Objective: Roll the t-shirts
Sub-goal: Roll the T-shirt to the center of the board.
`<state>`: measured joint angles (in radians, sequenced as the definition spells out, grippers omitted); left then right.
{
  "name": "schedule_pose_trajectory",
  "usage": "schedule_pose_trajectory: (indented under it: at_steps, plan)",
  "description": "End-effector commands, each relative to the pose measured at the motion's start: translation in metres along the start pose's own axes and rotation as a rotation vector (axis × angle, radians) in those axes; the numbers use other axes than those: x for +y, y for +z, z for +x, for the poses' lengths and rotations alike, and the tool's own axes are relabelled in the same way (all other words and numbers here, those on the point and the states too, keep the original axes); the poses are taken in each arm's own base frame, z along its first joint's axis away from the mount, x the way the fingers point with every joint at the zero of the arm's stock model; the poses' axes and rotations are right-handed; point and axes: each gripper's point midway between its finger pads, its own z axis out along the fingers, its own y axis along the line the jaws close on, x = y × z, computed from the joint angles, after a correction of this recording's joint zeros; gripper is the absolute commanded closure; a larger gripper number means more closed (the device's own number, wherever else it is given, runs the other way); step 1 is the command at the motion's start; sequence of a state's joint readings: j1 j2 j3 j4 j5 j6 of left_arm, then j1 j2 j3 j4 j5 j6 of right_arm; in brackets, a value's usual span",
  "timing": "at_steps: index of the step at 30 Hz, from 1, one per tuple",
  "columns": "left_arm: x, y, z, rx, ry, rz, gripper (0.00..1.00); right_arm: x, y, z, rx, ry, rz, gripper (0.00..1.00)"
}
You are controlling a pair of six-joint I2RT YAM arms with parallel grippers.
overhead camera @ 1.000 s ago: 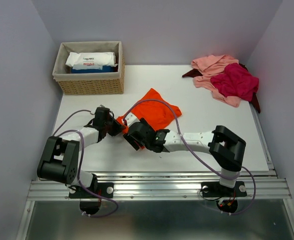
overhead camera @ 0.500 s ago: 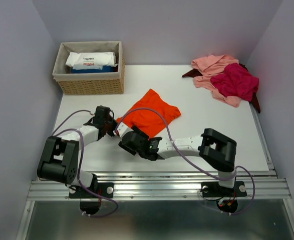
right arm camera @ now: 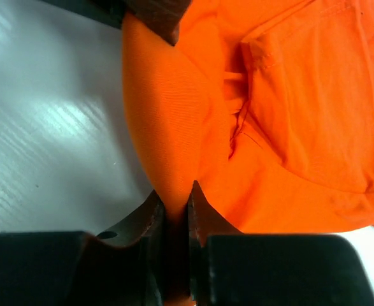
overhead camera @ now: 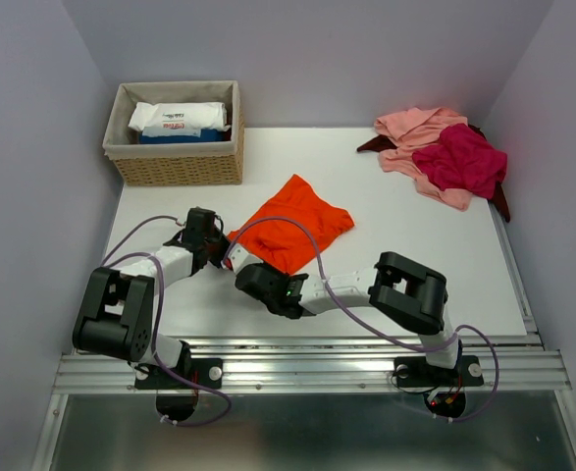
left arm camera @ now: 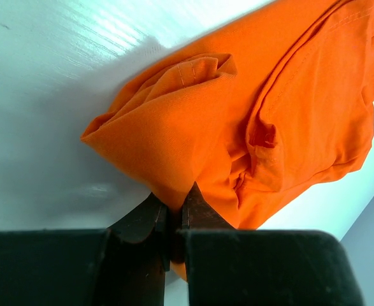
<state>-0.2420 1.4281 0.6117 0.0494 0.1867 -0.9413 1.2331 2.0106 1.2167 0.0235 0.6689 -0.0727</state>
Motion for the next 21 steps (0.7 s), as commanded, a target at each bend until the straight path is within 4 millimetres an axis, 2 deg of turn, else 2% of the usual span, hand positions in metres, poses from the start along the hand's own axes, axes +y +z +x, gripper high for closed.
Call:
schedule_pose_trajectory:
  at_steps: [1,2,3,7,10,14,15,21]
  plan:
    - [-0.022,-0.013,-0.012,-0.035,0.038,0.057,0.92,-0.005,-0.002,-0.028,-0.075,0.069,0.048,0.97]
    - [-0.024,-0.014,-0.013,-0.039,0.045,0.063,0.86,-0.004,-0.003,-0.028,-0.077,0.074,0.040,0.99]
    - [-0.026,-0.018,-0.015,-0.051,0.055,0.072,0.74,-0.001,-0.005,-0.032,-0.087,0.088,0.013,0.99]
    - [-0.028,-0.027,-0.020,-0.069,0.096,0.063,0.39,0.000,-0.009,-0.039,-0.095,0.131,-0.061,0.99]
    - [-0.034,-0.036,-0.025,-0.080,0.134,0.060,0.28,0.003,-0.012,-0.045,-0.096,0.161,-0.148,0.99]
    - [-0.044,-0.051,-0.034,-0.113,0.163,0.068,0.22,0.005,-0.013,-0.049,-0.076,0.256,-0.271,0.99]
    - [-0.052,-0.057,-0.038,-0.128,0.177,0.085,0.21,0.003,-0.014,-0.049,-0.069,0.274,-0.294,0.99]
    - [-0.060,-0.076,-0.045,-0.148,0.197,0.095,0.21,-0.006,-0.013,-0.054,-0.057,0.395,-0.441,0.99]
